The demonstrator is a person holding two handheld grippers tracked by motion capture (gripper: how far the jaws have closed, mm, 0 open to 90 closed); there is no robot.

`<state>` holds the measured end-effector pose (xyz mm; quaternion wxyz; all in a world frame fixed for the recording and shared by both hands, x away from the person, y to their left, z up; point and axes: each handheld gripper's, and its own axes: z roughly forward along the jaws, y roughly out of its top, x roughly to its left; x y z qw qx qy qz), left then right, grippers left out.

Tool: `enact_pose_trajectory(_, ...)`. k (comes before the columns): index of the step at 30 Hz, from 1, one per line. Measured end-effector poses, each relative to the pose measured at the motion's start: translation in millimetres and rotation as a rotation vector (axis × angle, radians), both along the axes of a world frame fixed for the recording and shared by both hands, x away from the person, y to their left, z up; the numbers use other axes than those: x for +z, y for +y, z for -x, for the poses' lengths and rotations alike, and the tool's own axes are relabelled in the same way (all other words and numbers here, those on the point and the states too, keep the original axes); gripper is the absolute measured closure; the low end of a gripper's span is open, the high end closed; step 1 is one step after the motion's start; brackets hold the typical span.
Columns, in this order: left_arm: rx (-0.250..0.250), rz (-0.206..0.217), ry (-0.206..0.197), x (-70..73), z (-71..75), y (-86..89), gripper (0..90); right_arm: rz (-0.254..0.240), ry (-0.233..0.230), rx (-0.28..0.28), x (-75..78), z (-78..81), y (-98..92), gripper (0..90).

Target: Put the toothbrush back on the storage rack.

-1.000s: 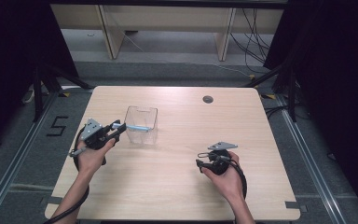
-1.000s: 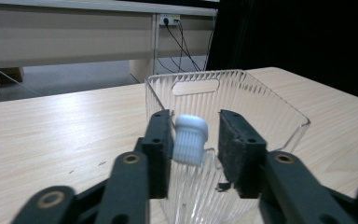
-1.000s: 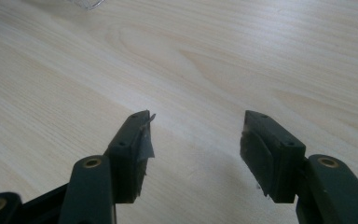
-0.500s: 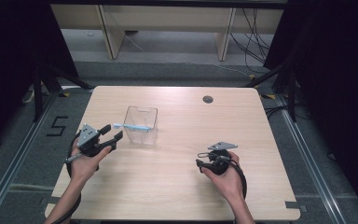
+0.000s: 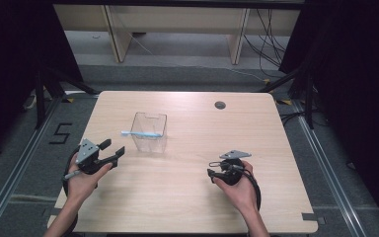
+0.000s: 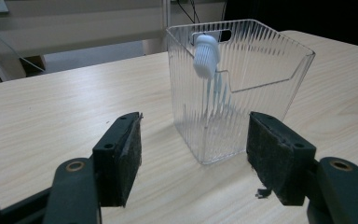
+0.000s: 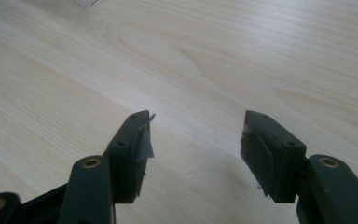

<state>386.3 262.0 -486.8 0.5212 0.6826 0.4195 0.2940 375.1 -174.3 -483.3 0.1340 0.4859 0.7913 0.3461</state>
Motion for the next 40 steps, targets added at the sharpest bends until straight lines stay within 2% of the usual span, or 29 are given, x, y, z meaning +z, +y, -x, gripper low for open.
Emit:
enact_pose_trajectory(7,0.008,-0.01,-0.004,-8.7,10.1,7.6,34.4,0.008,0.003,-0.005,0.0,0.2,0.1,42.8)
enact_pose_trajectory(10,0.017,-0.014,0.007,-13.2,15.8,10.9,34.0,0.009,0.002,-0.003,0.0,0.5,-0.1,42.7)
enact_pose_trajectory(11,0.018,-0.01,0.005,-14.5,16.9,11.4,34.0,0.011,-0.009,0.011,-0.5,-0.7,-0.5,42.7)
enact_pose_trajectory(12,0.019,-0.014,0.007,-15.5,17.9,12.3,34.0,-0.002,0.001,0.007,-0.9,-0.5,-0.2,42.8)
enact_pose_trajectory(13,0.022,-0.011,0.005,-17.1,19.5,13.7,34.0,0.016,-0.015,0.021,-0.9,-1.4,-1.2,42.7)
enact_pose_trajectory(14,0.026,-0.009,0.005,-18.0,20.3,14.2,33.9,0.003,0.002,0.0,-1.2,0.0,-0.1,42.7)
enact_pose_trajectory(15,0.028,-0.009,0.006,-19.1,21.6,15.5,33.9,0.017,-0.003,-0.001,-0.7,0.1,-0.5,42.7)
enact_pose_trajectory(20,0.032,0.0,0.006,-25.5,24.8,17.2,33.7,0.006,0.006,0.005,-2.8,-0.4,0.5,42.7)
enact_pose_trajectory(21,0.031,0.012,-0.001,-27.5,24.6,16.5,33.6,0.008,0.005,0.005,-3.1,-0.5,0.6,42.7)
enact_pose_trajectory(22,0.035,0.004,0.008,-28.3,25.6,16.9,33.5,0.019,0.004,0.0,-2.7,-0.1,0.6,42.7)
enact_pose_trajectory(23,0.032,0.013,0.001,-30.6,24.9,16.8,33.3,0.02,0.005,0.002,-2.7,-0.2,0.6,42.7)
enact_pose_trajectory(27,0.04,0.004,0.023,-36.7,26.3,17.1,32.7,0.013,0.005,0.003,-4.1,-0.4,1.0,42.7)
enact_pose_trajectory(30,0.037,-0.006,0.009,-36.3,27.9,17.9,32.3,0.02,0.008,0.002,-4.0,-0.1,0.9,42.6)
enact_pose_trajectory(34,0.051,0.011,-0.005,-36.5,29.8,19.5,32.4,0.018,0.012,0.006,-6.7,-0.8,1.6,42.6)
enact_pose_trajectory(35,0.056,0.024,-0.02,-37.2,29.5,19.5,32.5,0.008,0.02,0.01,-7.6,-1.4,1.9,42.6)
enact_pose_trajectory(37,0.068,0.031,-0.026,-37.0,31.5,20.5,32.6,0.035,0.005,0.018,-7.2,-1.8,1.4,42.6)
enact_pose_trajectory(38,0.068,0.041,-0.04,-37.7,31.1,20.7,32.7,0.029,0.015,0.008,-6.8,-1.2,2.2,42.5)
enact_pose_trajectory(39,0.075,0.038,-0.034,-36.9,32.8,21.7,32.7,0.02,0.021,0.003,-6.7,-0.9,2.9,42.5)
enact_pose_trajectory(40,0.078,0.044,-0.035,-37.1,32.8,21.8,32.7,0.019,0.005,0.01,-6.5,-2.0,2.3,42.5)
